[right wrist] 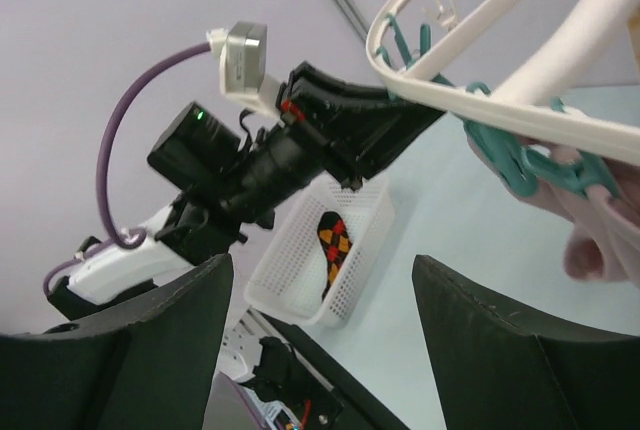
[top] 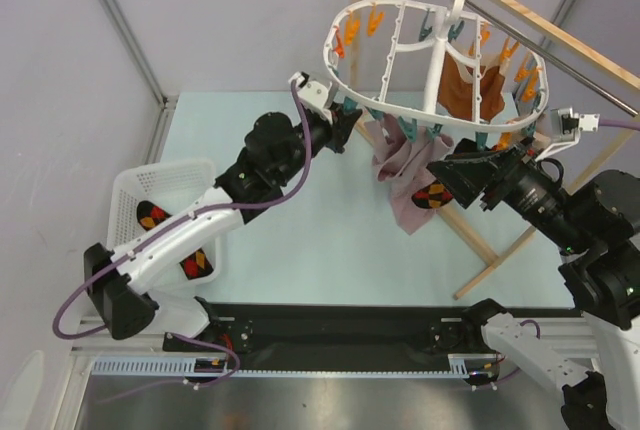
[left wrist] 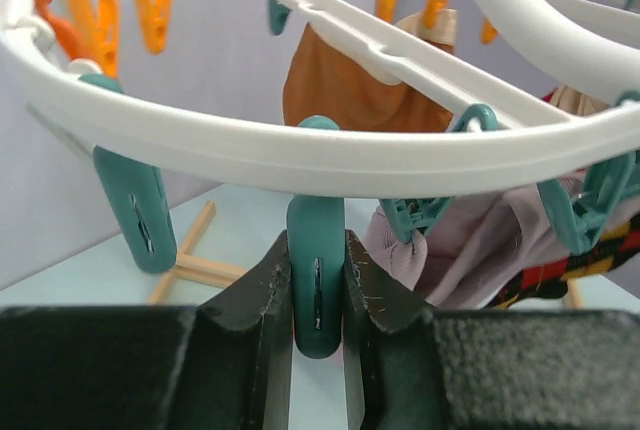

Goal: Clip the socks to the hanger

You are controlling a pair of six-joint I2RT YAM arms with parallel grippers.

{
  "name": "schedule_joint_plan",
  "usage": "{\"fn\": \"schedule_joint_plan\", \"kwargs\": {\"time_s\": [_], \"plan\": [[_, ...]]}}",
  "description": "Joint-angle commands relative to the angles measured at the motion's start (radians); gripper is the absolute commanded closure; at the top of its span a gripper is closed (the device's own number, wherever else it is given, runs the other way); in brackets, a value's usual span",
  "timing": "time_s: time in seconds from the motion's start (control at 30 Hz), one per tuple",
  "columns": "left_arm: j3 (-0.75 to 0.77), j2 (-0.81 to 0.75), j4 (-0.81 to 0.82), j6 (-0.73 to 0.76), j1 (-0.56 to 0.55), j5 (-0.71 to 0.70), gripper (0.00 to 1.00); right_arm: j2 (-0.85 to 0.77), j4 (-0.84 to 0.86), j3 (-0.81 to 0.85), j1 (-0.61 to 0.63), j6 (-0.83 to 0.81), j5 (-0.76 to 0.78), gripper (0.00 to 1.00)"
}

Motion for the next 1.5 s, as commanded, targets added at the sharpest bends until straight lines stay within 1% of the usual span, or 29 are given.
{"fn": "schedule_joint_plan", "kwargs": {"time_s": [0.0,0.17,0.3,0.37,0.43,0.53,0.57,0.67,0.7,0.73,0.77,0.87,0.93,1.0,1.07,1.13,1.2,1.27,1.37,1.43,1.47], "plan": [[-0.048,-0.101,-0.028,0.032,-0.079,-0.126,1.00,0.043,0.109,-0.018,-0.002,0.078,-0.065,0.22],[-0.111,-0.199,-0.037,0.045,-0.203,-0.218,1.00,0.086,0.207,-0.054,0.000,0.161,-0.148,0.23],[-0.134,-0.222,-0.045,0.035,-0.251,-0.244,1.00,0.130,0.261,-0.069,0.029,0.203,-0.190,0.24],[-0.140,-0.223,-0.039,0.041,-0.274,-0.259,1.00,0.144,0.270,-0.074,0.055,0.206,-0.184,0.24],[-0.136,-0.218,-0.043,0.041,-0.282,-0.266,1.00,0.152,0.262,-0.069,0.096,0.174,-0.142,0.24],[-0.096,-0.198,-0.068,0.039,-0.283,-0.267,0.98,0.152,0.218,-0.057,0.106,0.111,-0.075,0.23],[-0.088,-0.189,-0.083,0.039,-0.283,-0.270,0.94,0.156,0.207,-0.054,0.104,0.100,-0.064,0.23],[-0.076,-0.186,-0.086,0.038,-0.283,-0.266,0.87,0.163,0.179,-0.051,0.098,0.066,-0.021,0.23],[-0.077,-0.187,-0.085,0.039,-0.283,-0.261,0.79,0.161,0.175,-0.054,0.095,0.054,0.006,0.23],[-0.079,-0.187,-0.086,0.039,-0.283,-0.264,0.74,0.162,0.172,-0.055,0.089,0.036,0.020,0.23],[-0.079,-0.190,-0.089,0.039,-0.283,-0.263,0.63,0.164,0.166,-0.054,0.083,0.026,0.034,0.23],[-0.070,-0.199,-0.126,0.033,-0.280,-0.259,0.50,0.169,0.155,-0.061,0.051,-0.001,0.042,0.23],[-0.073,-0.227,-0.154,0.006,-0.270,-0.243,0.46,0.169,0.147,-0.064,0.035,-0.015,0.045,0.23],[-0.097,-0.262,-0.155,-0.046,-0.231,-0.201,0.42,0.167,0.130,-0.067,0.008,-0.041,0.059,0.23],[-0.166,-0.342,-0.140,-0.083,-0.179,-0.175,0.39,0.166,0.115,-0.071,-0.018,-0.072,0.069,0.23],[-0.249,-0.431,-0.131,-0.144,-0.120,-0.135,0.39,0.158,0.095,-0.069,-0.035,-0.089,0.079,0.22],[-0.303,-0.481,-0.126,-0.178,-0.090,-0.137,0.35,0.147,0.074,-0.075,-0.057,-0.121,0.079,0.22],[-0.372,-0.556,-0.126,-0.178,-0.072,-0.143,0.30,0.143,0.041,-0.080,-0.071,-0.147,0.071,0.21],[-0.418,-0.589,-0.181,-0.215,-0.049,-0.192,0.29,0.140,0.000,-0.080,-0.080,-0.191,0.054,0.20],[-0.427,-0.578,-0.256,-0.299,-0.012,-0.223,0.29,0.120,-0.025,-0.090,-0.084,-0.210,0.051,0.20],[-0.429,-0.565,-0.281,-0.333,0.008,-0.206,0.29,0.117,-0.035,-0.092,-0.085,-0.214,0.065,0.19]]}}
